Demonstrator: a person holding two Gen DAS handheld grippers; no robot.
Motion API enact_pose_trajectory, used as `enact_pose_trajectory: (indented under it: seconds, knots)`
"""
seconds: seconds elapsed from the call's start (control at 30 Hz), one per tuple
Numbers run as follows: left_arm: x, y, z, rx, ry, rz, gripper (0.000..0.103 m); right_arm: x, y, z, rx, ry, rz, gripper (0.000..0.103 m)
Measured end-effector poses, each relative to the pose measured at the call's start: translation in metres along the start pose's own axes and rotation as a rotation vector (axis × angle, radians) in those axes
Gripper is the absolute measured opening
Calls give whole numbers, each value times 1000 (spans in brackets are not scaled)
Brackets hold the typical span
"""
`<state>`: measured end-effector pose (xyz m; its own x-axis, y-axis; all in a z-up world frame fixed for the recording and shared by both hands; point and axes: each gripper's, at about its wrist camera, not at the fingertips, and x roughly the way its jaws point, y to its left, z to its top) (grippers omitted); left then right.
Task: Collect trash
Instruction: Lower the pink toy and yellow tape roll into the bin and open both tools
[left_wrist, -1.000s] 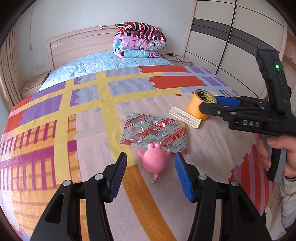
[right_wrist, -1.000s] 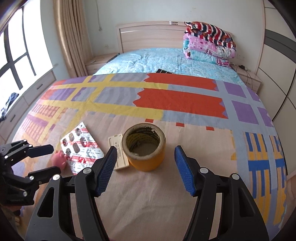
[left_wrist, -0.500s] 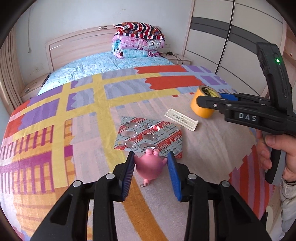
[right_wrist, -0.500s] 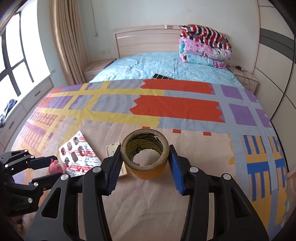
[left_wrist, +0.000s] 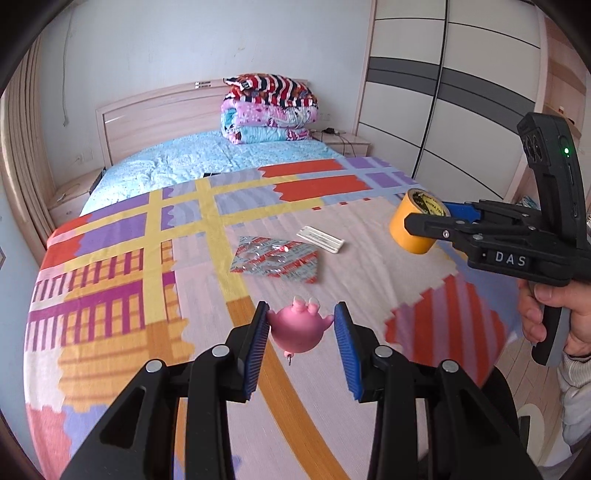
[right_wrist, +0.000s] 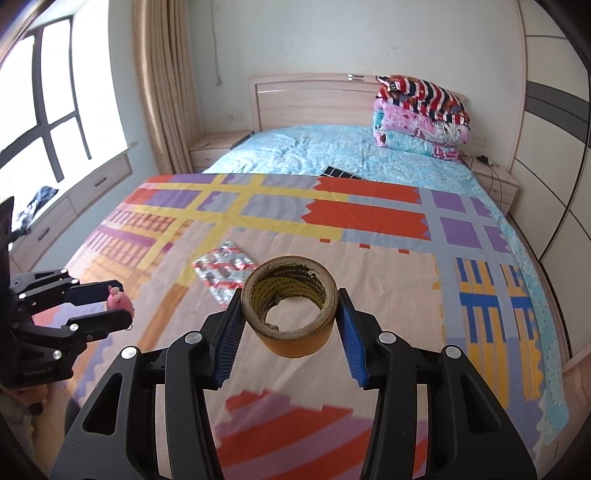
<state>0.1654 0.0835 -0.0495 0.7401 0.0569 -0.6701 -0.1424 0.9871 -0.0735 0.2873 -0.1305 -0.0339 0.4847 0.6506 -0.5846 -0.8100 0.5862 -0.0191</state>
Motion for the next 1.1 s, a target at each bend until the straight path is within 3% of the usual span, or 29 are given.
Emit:
enact_pose_trajectory:
  seconds: [0.33,0.63,1.1]
  knots:
    - [-60,-40,-45,31,-38,-46,35,-55,41,-51,-82,10,65,48]
    - [-85,-65,-97,16,-14,-104,35,-83,76,-105,-131,34,122,48]
    - [-57,-79,-179,0,187,-85,35,-82,103,-174,-155,175,187,48]
